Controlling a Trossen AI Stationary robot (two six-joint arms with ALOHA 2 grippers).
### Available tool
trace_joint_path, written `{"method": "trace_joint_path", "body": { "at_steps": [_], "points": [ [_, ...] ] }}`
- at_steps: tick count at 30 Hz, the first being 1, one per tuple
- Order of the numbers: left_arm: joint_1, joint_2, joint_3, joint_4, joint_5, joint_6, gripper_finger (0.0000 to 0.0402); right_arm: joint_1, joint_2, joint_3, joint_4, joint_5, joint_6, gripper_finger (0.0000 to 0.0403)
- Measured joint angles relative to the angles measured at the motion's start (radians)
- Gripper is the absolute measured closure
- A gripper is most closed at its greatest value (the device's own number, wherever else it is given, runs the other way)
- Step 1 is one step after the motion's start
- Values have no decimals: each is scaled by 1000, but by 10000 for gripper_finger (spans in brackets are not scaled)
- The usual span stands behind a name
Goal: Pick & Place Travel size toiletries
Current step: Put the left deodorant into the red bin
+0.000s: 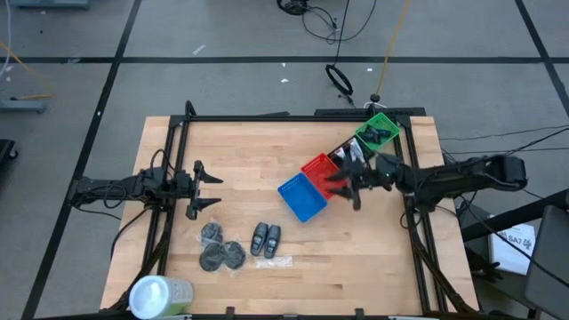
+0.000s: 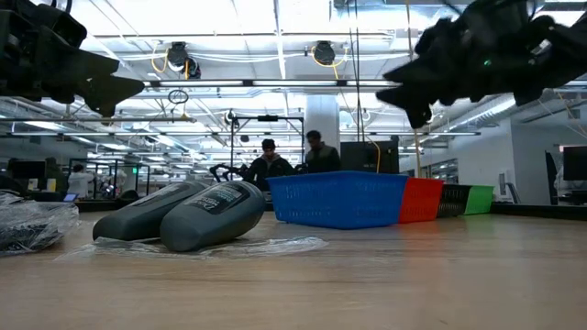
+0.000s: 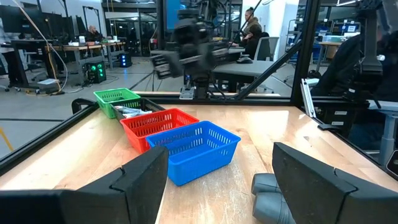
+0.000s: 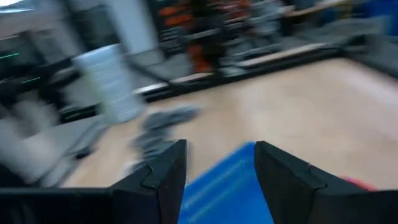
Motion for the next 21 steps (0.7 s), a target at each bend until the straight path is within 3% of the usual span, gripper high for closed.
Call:
{"method": "trace_joint_path", "body": {
  "at_steps": [6,17,21],
  "points": [
    [0,0,0,0,0,0,119,148,-8,0,13,-62,-7,234],
    [0,0,0,0,0,0,119,295,-47,-29,54,-69,-77,263],
    [0,0,0,12,0,-12,119,312,-102,-116,189,-63,-48,276]
  ]
}}
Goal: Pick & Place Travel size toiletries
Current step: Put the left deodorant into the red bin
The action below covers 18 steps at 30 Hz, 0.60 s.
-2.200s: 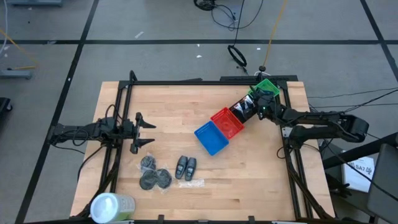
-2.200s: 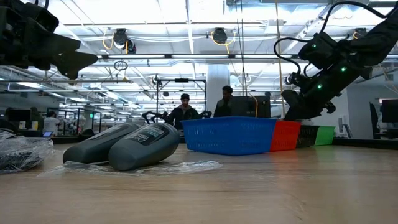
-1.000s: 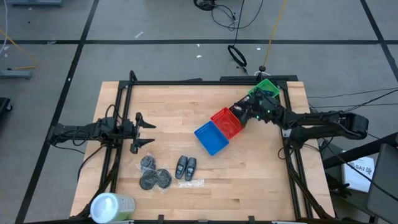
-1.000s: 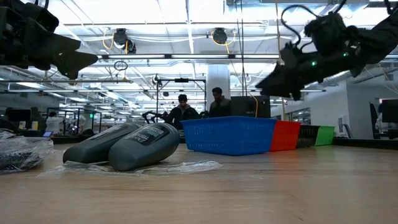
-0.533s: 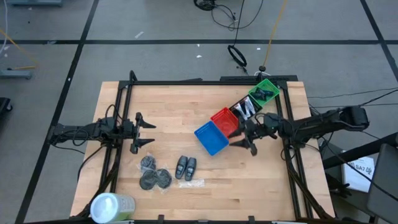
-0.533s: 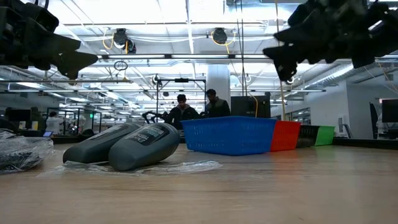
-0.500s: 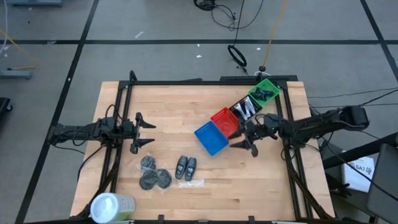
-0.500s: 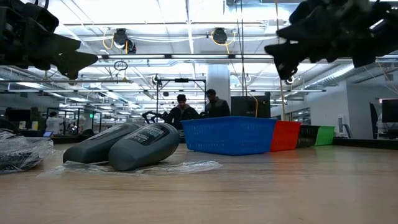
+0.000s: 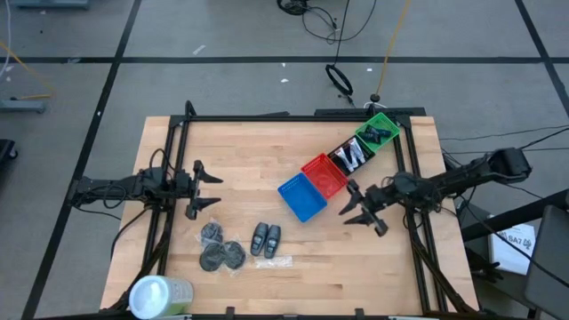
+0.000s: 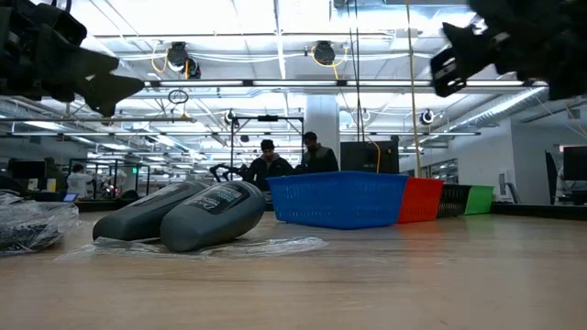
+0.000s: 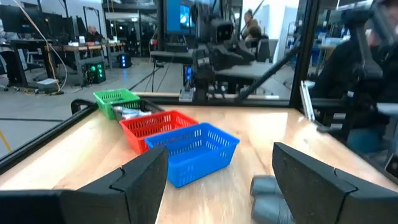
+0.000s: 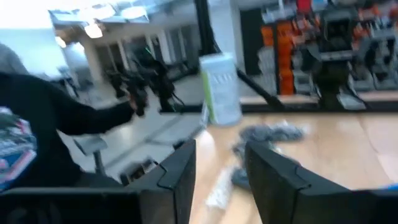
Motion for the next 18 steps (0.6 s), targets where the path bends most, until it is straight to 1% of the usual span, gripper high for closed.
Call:
{"method": "trace_joint_path", "body": {
  "at_steps": [5,7,9,11,14,16,18],
  "points": [
    [0,0,0,86,1,-29,119,6,-41,-138,218,-2,21,287],
    [0,0,0,112,1,-88,119,7,-43,-175,266,19,23,291],
    [0,0,0,117,1,-150,119,7,-47,-201,277,55,24,294],
    [0,0,0,116,1,-170,119,7,-45,-200,223,83,24,297],
    [0,0,0,116,-18,-187,119,6,-42,-200,221,85,23,300],
    [0,0,0,114,-52,-243,119,5,-41,-201,214,83,24,302],
    [0,4,0,105,-53,-320,119,5,-41,-201,214,83,22,304]
  ]
}}
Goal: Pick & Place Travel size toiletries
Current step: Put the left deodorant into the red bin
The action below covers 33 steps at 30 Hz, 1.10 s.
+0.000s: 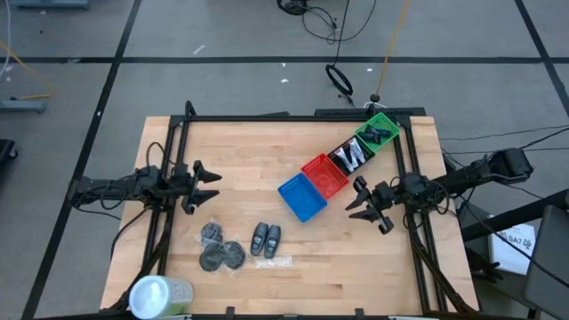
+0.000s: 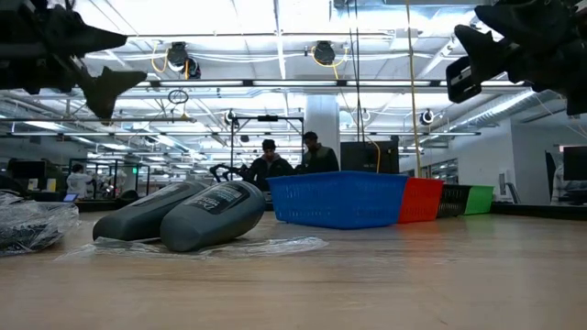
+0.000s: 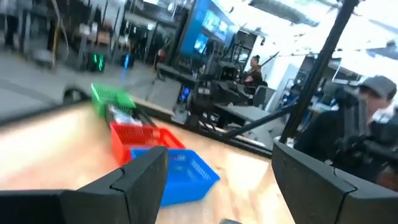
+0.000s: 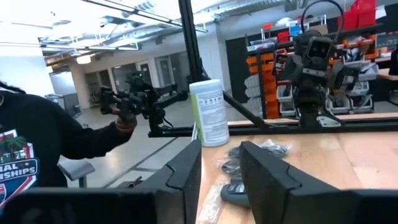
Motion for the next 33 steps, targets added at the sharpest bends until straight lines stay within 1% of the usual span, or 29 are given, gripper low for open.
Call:
{"method": "trace_joint_path", "body": {
  "at_steps": [3,6,8,10,13,17,24,29,33],
  "points": [
    [-1,31,0,-48,-13,-82,119,0,0,-1,-2,1,-23,306],
    [-19,108,0,-75,-27,-163,119,-1,0,-1,-4,25,-33,308],
    [-45,199,1,-68,-33,-202,119,-1,0,-2,-4,32,-33,310],
    [-81,303,16,-73,-68,-235,119,-1,0,-2,-9,38,-33,310],
    [-141,482,82,-79,-117,-261,119,-1,0,-2,-14,55,-33,310],
    [-223,736,242,-127,-137,-242,119,-1,0,-2,-19,57,-33,310],
    [-352,1125,617,-393,-152,-240,119,-1,0,-3,-30,106,-29,310],
    [-418,1376,846,-510,-165,-251,119,-1,0,-3,-28,109,-29,310],
    [-448,1543,982,-581,-159,-323,119,-1,0,-3,-26,166,-29,311]
  ]
}}
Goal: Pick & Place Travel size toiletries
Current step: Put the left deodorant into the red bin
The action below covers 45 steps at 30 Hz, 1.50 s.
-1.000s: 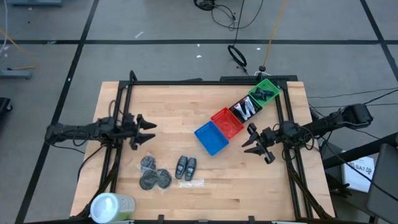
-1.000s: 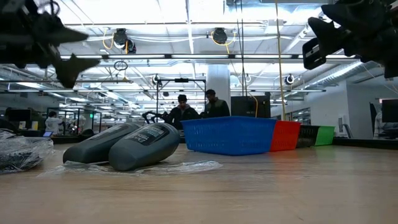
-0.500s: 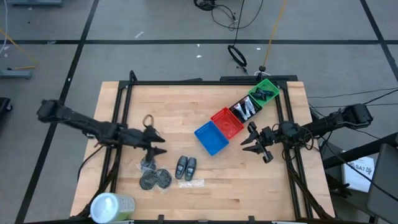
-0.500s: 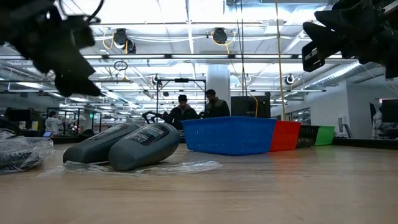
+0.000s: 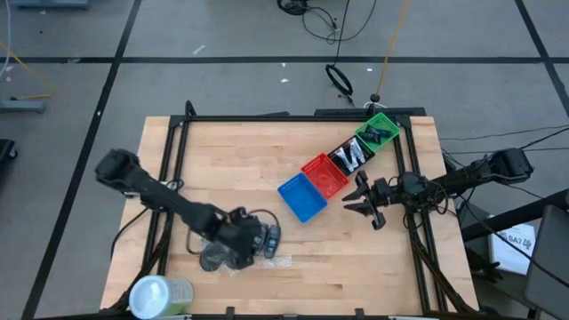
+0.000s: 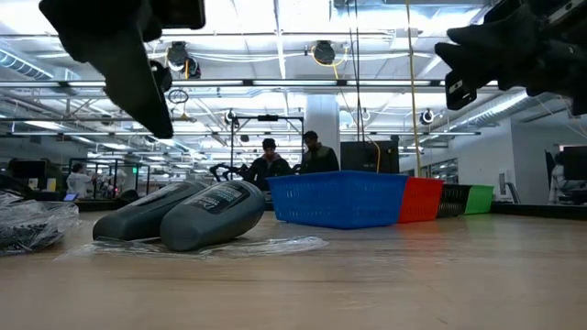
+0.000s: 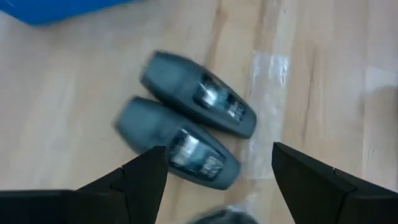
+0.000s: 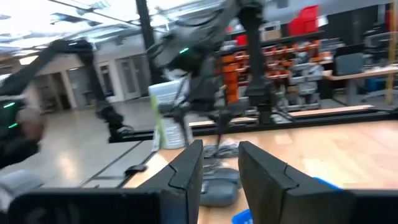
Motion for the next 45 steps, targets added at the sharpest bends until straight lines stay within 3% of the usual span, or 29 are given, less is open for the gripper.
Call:
{"method": "trace_joint_path", "body": {
  "at_steps": [5,10,19,31,34,45],
  "points": [
    [-8,150,98,-114,2,-111,119,0,0,0,1,48,0,314],
    [5,226,121,-160,2,-290,119,0,0,0,10,46,3,314],
    [44,274,121,-161,-87,-444,119,0,0,0,11,45,22,314],
    [89,275,114,-386,-170,-504,119,0,0,0,8,45,30,314],
    [100,275,114,-374,-182,-453,119,0,0,0,6,45,30,314],
    [131,275,114,-354,-196,51,119,0,0,0,-9,45,30,314]
  ]
}}
